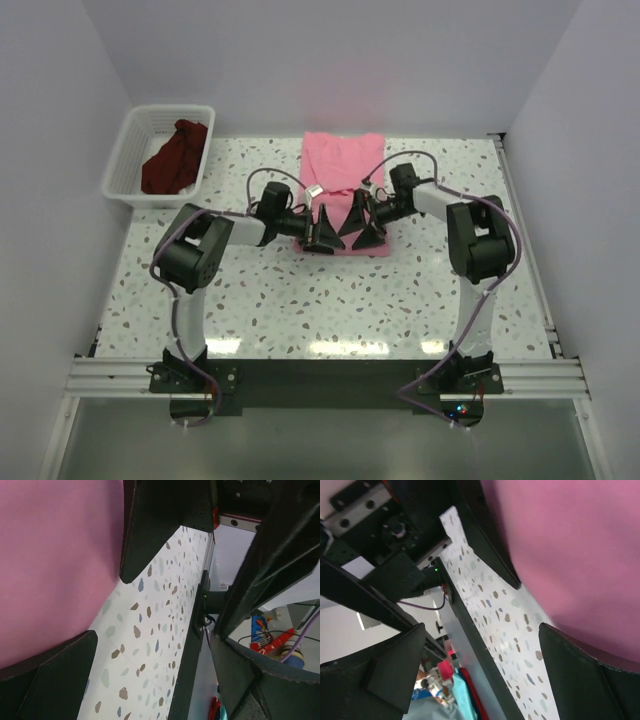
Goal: Fold and stack the t-shirts
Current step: Fold the tshirt
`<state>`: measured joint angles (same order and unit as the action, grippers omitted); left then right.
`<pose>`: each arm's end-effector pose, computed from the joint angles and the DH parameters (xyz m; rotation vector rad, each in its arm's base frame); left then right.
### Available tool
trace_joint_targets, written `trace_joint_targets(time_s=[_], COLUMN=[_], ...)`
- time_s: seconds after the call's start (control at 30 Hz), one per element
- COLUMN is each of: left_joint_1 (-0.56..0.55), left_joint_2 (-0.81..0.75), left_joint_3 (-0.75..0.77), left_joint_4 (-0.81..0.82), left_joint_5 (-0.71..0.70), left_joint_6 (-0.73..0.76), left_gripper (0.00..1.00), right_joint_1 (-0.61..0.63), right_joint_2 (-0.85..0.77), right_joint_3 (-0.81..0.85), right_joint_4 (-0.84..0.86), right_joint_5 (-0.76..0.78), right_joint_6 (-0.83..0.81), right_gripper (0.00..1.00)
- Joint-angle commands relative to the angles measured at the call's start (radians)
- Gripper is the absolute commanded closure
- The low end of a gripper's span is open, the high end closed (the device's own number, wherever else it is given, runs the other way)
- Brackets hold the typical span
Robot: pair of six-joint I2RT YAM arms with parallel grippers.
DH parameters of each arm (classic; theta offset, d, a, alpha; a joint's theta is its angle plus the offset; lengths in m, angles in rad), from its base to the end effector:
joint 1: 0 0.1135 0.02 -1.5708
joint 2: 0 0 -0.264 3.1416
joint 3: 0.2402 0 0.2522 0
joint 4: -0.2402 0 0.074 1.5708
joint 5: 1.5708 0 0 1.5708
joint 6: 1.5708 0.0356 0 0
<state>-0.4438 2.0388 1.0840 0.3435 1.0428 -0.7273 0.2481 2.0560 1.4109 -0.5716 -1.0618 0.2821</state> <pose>0.3525 -0.2016 0.1311 0.3537 2.3618 -1.7533 0.3865 0.1300 0.1620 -0.2324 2.6443 1.6196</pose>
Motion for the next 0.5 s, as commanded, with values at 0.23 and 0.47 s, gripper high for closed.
trace_joint_targets(time_s=[0.23, 0.47], left_joint_1=[0.143, 0.157], left_joint_2=[0.083, 0.089], left_joint_3=[-0.068, -0.127], left_joint_4=[-0.024, 0.023], left_joint_5=[-0.003, 0.013], left_joint_6=[0.045, 0.045], left_gripper=[0.00, 0.00], right_joint_1=[-0.115, -0.151], right_joint_2=[0.182, 0.194], right_joint_3=[-0.021, -0.058], right_joint_4=[-0.103, -0.174], right_joint_5=[-0.029, -0.038], right_joint_6=[-0.095, -0.192], right_gripper=[0.01, 0.01])
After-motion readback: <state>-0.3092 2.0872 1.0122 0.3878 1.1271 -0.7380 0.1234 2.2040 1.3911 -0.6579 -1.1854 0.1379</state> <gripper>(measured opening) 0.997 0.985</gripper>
